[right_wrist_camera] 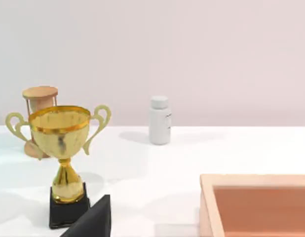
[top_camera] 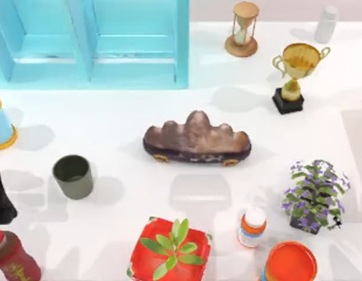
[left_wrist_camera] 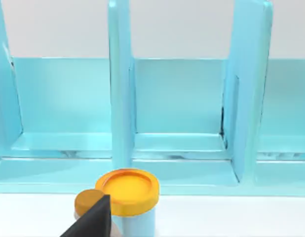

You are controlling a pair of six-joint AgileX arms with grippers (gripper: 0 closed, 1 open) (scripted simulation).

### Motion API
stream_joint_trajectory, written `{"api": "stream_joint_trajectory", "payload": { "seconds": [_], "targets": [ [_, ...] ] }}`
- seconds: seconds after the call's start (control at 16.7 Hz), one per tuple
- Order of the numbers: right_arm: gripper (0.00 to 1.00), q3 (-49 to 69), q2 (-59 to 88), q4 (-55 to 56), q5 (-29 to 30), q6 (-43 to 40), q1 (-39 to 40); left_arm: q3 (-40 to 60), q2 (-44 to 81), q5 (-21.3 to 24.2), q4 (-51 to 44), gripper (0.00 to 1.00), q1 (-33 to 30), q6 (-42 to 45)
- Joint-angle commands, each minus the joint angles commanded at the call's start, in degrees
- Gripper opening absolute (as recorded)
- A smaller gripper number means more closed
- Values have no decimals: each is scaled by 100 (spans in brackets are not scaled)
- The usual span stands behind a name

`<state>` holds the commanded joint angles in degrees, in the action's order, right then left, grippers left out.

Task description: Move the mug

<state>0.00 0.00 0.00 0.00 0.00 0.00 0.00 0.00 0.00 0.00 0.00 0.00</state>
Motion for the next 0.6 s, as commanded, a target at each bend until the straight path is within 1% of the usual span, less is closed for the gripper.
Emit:
{"api": "stream_joint_trajectory", "payload": {
  "seconds": [0.18, 0.3, 0.42, 0.6],
  "targets": [
    [100, 0, 0, 0, 0, 0, 0, 52, 61, 2, -59, 100, -21, -14],
    [100, 0, 0, 0, 0, 0, 0, 325, 363, 6, -346, 100, -113, -78],
    [100, 0, 0, 0, 0, 0, 0, 814, 910, 8, -825, 100, -256, -185],
    [100, 0, 0, 0, 0, 0, 0, 1886, 2160, 0, -1788, 100, -546, -422]
  ]
}}
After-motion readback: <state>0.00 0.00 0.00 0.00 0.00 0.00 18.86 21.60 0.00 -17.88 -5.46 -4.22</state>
